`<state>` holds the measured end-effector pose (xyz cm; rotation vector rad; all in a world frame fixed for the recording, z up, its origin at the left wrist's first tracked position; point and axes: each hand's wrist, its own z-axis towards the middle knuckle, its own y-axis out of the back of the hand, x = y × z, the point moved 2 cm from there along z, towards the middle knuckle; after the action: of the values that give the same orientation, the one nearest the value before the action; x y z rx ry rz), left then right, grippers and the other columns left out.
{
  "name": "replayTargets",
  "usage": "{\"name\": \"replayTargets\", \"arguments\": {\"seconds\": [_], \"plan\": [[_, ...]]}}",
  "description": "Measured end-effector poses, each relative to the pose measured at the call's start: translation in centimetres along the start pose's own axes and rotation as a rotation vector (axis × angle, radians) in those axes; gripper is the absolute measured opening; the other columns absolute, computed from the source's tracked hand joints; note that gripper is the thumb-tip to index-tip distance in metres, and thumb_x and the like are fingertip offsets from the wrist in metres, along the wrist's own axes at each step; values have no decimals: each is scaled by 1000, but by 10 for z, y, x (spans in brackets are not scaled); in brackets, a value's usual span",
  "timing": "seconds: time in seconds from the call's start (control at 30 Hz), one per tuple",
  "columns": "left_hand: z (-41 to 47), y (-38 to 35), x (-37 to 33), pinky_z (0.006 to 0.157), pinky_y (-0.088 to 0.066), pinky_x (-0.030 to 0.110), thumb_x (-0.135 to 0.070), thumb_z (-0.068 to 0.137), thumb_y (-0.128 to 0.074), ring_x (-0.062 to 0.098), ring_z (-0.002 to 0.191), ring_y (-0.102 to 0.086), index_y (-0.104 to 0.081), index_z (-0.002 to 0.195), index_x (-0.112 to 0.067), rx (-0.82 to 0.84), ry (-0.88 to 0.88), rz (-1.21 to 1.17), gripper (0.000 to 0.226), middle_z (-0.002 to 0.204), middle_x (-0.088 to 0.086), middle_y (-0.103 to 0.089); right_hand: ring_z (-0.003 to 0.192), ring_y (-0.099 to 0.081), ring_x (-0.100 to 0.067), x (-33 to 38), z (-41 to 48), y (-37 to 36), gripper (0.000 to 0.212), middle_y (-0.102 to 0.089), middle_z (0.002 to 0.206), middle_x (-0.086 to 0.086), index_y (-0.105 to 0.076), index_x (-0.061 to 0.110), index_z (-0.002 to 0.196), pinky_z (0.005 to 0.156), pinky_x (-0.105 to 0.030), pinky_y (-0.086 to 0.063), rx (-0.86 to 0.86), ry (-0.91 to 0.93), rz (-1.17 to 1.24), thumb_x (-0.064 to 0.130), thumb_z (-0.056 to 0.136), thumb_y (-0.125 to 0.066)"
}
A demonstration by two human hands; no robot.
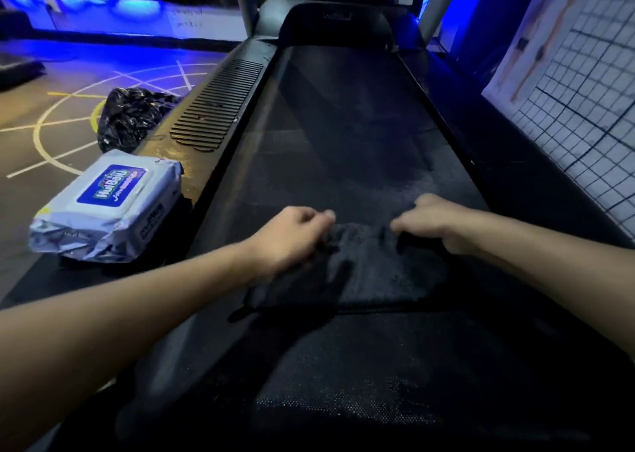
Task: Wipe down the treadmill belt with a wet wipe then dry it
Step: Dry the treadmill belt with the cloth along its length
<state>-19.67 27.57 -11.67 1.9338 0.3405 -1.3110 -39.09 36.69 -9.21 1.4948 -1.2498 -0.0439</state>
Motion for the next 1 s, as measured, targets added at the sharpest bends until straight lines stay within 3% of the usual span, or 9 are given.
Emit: {"name": "replayTargets", "arguments": {"seconds": [0.07, 0.17, 0.3, 0.37, 0.47, 0.6, 0.8, 0.93, 1.0], "plan": [[-2, -7, -13, 70, -58, 43, -59, 95, -41, 30, 74, -65, -54, 117, -6, 153, 323, -539, 59, 96, 15, -63, 62, -59, -19, 36, -14, -11, 17, -59, 75, -9, -55, 8, 84, 48, -22, -46, 116, 78, 187, 16, 88, -70], [-6, 10, -1, 70, -59, 38, -53, 95, -47, 27, 84, -71, -58, 125, -8, 166, 365, -682, 55, 102, 11, -70, 74, -67, -31, 76, -36, -20, 21, -61, 94, -22, -51, 1, 106, 61, -39, -59, 451, 61, 578, 20, 100, -57], [-12, 32, 45, 66, -58, 26, -3, 81, -75, 20, 77, -70, -66, 101, -2, -236, 287, -242, 22, 90, 11, -73, 69, -51, -17, 65, -26, -41, 7, -53, 84, -4, -53, 17, 89, 65, -29, -45, 287, 97, 229, 20, 95, -56], [-11, 34, 49, 61, -53, 14, -7, 78, -79, 9, 76, -65, -61, 106, -8, -306, 197, -48, 33, 92, 1, -69, 76, -50, -17, 50, -20, -59, 13, -51, 82, -4, -54, 16, 82, 69, -33, -48, 240, 57, 104, 22, 91, -62], [-12, 38, 53, 94, -51, 31, -29, 75, -81, 21, 107, -62, -55, 127, -11, -357, 161, 252, 61, 119, 7, -64, 100, -61, -26, 40, -14, -75, 27, -62, 105, -9, -60, 10, 92, 87, -41, -56, 129, 46, 57, 32, 84, -74], [-22, 37, 58, 108, -38, 40, -55, 72, -76, 34, 129, -42, -43, 135, -10, -300, 366, 531, 84, 136, 15, -41, 76, -63, -19, 39, -7, -79, 32, -65, 90, -7, -59, 9, 93, 56, -26, -50, 198, -30, 216, 22, 78, -84], [-11, 52, 72, 84, -58, 43, -76, 24, -76, 31, 98, -68, -69, 102, -9, -327, 449, 6, 103, 111, 16, -67, 109, -64, -22, 54, -7, -83, 66, -63, 125, 0, -49, 23, 134, 94, -43, -55, 208, 252, 186, 23, 74, -76], [-11, 59, 54, 72, -55, 29, -63, 56, -83, 23, 81, -71, -72, 102, -3, -209, 427, -335, 77, 92, 11, -75, 81, -71, -24, 89, -9, -70, 29, -72, 95, -14, -59, 11, 107, 69, -38, -59, 230, 361, 567, -3, 82, -63], [-1, 77, 35, 72, -55, 31, -57, 74, -73, 21, 84, -73, -70, 109, -5, -61, 376, -573, 63, 94, 8, -76, 78, -69, -20, 115, -5, -60, 30, -71, 95, -13, -59, 12, 108, 67, -33, -58, 245, 396, 726, -8, 85, -57]]}}
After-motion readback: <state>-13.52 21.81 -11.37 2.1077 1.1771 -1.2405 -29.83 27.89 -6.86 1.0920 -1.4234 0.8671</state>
